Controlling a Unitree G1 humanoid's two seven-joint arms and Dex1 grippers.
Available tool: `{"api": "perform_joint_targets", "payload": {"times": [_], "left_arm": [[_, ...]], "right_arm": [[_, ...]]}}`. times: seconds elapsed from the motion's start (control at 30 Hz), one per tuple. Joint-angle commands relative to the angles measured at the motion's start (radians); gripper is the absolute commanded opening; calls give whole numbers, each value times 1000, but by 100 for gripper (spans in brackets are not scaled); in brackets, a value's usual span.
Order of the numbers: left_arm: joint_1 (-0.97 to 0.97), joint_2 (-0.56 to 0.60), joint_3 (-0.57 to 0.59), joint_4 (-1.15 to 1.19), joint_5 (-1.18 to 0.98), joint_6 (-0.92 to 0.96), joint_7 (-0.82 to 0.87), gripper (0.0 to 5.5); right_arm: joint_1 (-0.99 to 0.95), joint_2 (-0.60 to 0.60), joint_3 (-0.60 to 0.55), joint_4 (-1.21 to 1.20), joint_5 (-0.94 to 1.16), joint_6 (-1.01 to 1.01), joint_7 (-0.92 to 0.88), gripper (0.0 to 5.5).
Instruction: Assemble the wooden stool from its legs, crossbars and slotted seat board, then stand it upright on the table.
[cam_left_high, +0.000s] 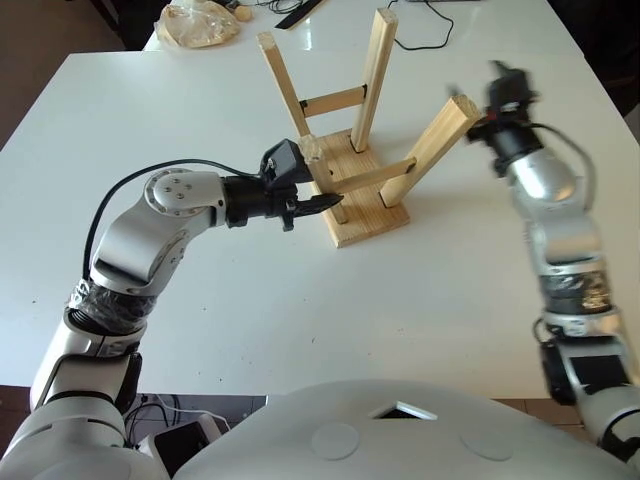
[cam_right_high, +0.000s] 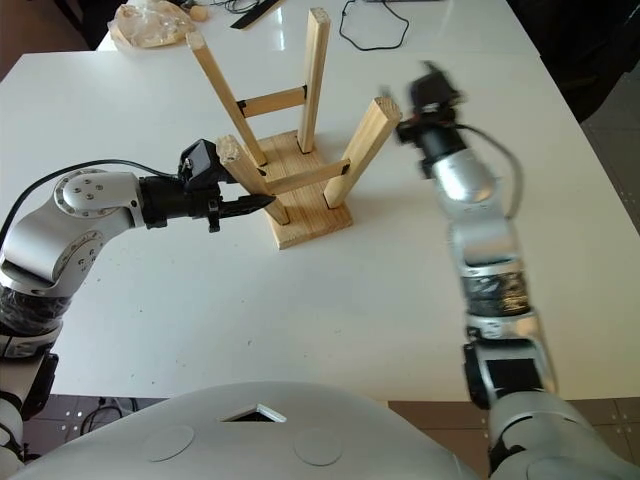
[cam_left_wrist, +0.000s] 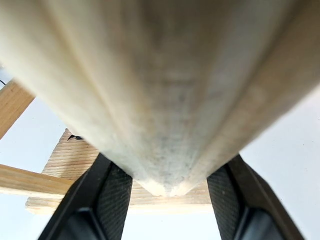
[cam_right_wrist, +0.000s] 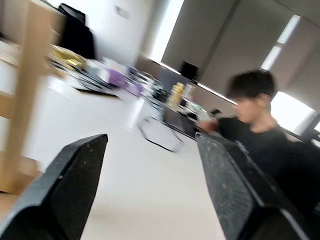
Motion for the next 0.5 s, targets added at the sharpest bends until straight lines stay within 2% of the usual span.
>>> {"api": "perform_joint_targets", "payload": {"times": [0.03,0.13,0.23,0.33,0.43,0.5], "left_arm": [[66,14,-122,47,60,136,-7,205],[52,7,-128,45,57,141,-8,205],[58,11,-124,61,66,128,-10,205],[73,21,-115,65,70,122,-14,205],[70,28,-112,70,71,122,-16,205],[66,29,-111,73,72,122,-18,205]], "right_arm": [[0,159,271,-450,250,217,115,326],[43,102,216,-386,193,233,145,326],[82,32,110,-221,105,169,146,326],[83,-46,-55,1,49,67,116,326],[22,-154,-242,322,2,-73,42,326],[-32,-193,-287,450,-44,-135,-13,326]]}}
